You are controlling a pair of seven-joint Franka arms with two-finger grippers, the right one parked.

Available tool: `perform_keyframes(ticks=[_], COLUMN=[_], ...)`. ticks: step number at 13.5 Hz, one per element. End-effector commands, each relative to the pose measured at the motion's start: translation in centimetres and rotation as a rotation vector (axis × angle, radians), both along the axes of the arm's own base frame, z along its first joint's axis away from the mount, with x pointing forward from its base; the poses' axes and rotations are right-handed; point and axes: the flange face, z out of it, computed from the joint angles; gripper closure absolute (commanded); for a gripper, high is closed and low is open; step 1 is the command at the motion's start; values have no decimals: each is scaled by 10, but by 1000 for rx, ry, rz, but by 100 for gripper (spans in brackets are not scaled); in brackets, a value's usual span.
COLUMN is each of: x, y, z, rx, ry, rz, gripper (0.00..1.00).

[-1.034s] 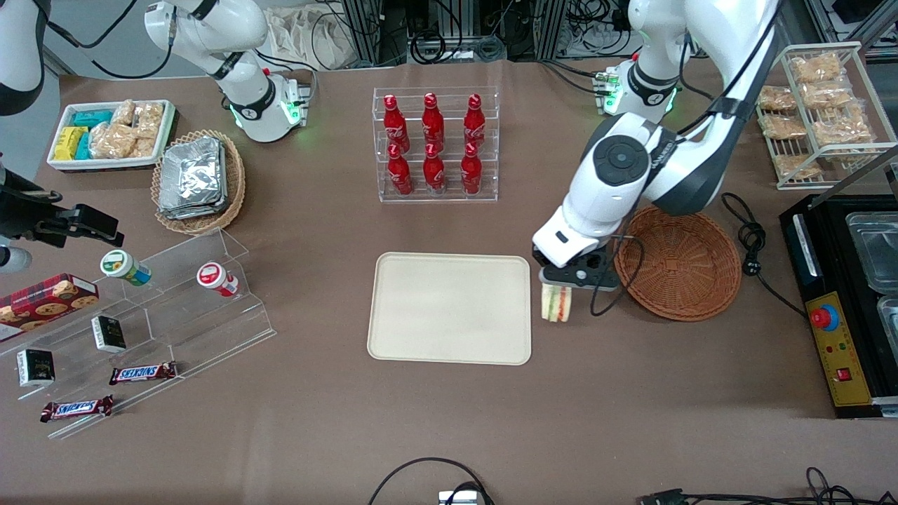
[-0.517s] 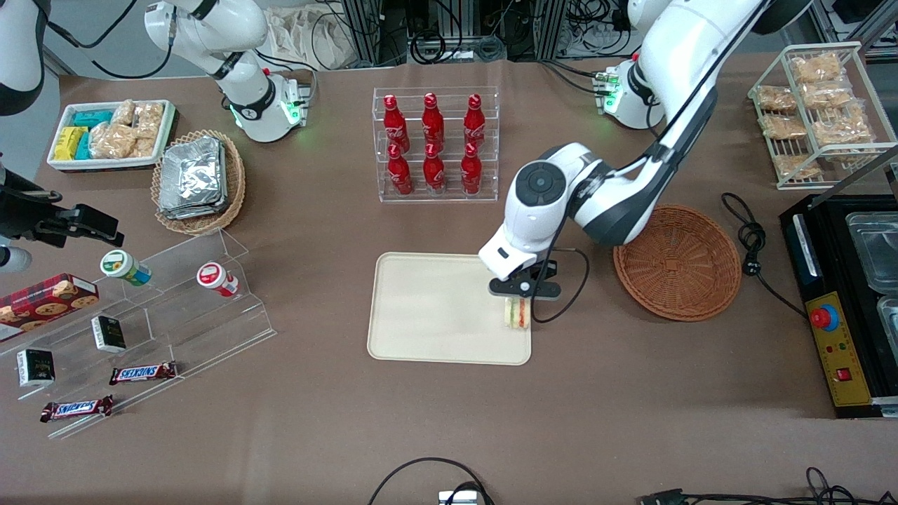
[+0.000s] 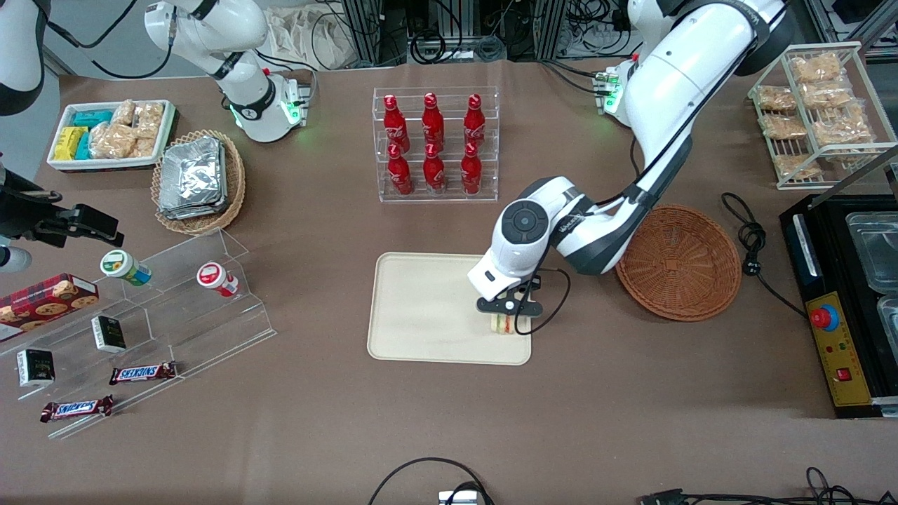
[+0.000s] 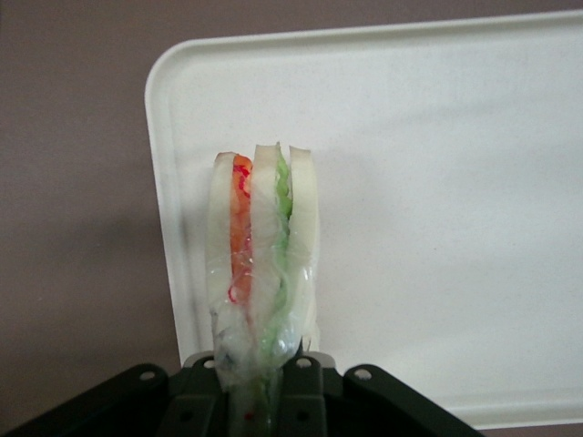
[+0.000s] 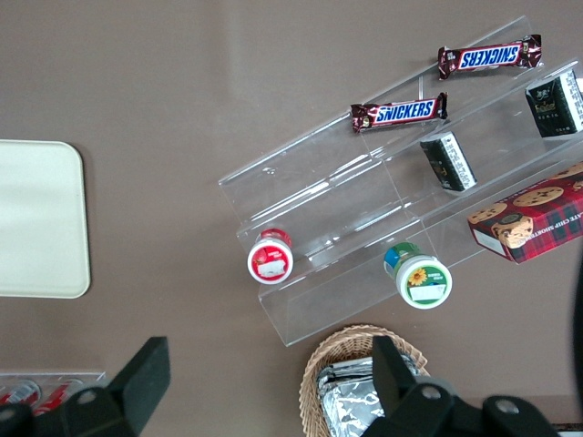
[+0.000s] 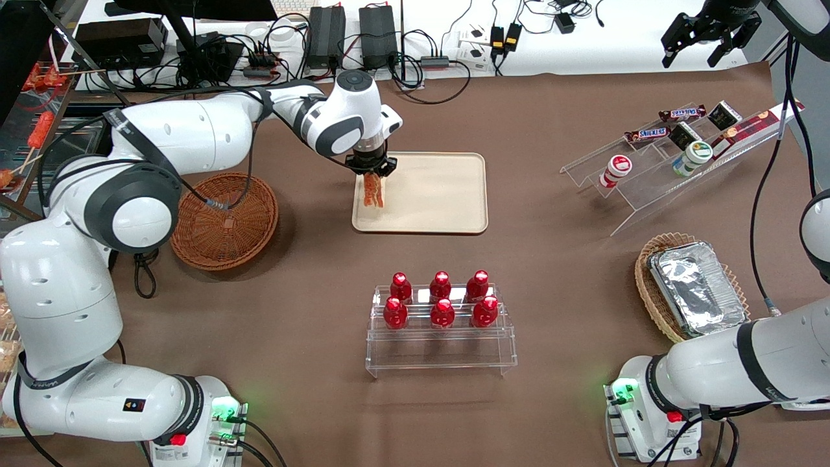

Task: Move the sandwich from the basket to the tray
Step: 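Carry the held sandwich over to the cream tray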

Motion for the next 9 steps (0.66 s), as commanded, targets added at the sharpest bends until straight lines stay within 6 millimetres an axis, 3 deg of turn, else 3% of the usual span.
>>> perform_keyframes(ticks=[1,6,7,9], x=[1,1,1,-1], y=[-12,-11,-12,-15], z=[-12,-27,-27,-28], rx=[23,45,45,44], ry=[-2,-7,-7,-6], rz=[0,-19,-19,-14], gripper=[80,74,67,28])
